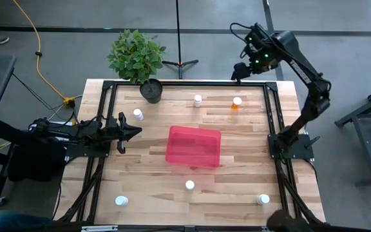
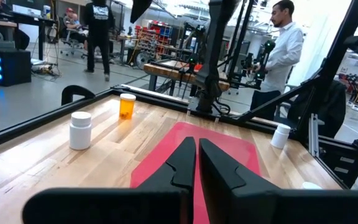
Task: Pick and place pill bottles into a basket
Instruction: Put the orange medicine bottle into the bin
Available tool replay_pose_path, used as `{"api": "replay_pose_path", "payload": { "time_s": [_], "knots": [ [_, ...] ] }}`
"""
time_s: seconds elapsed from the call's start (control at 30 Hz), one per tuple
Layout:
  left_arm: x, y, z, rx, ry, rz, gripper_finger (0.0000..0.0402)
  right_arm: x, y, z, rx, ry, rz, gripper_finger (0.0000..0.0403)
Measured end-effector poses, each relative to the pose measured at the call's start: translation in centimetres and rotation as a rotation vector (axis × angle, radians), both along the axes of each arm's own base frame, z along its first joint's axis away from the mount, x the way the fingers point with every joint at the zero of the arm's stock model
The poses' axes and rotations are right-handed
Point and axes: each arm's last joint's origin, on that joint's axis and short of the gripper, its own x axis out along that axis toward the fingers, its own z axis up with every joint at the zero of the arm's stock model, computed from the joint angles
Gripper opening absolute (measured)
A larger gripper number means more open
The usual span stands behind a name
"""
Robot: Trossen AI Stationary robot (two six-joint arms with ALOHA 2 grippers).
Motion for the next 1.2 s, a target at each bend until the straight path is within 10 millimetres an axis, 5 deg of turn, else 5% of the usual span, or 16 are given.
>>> {"api": "replay_pose_path", "payload": {
  "time_s": [0.5, 1.2],
  "knots": [
    [0.0, 0.0, 0.0, 0.000, 0.000, 0.000, 0.0058, 1.9, -0.8, -1.8, 0.007, 0.099, 0.046, 0.0262],
    [0.0, 0.0, 0.0, -0.001, -0.001, 0.000, 0.0058, 4.0, -1.8, -5.7, 0.104, 0.199, 0.069, 0.0324]
  ]
}}
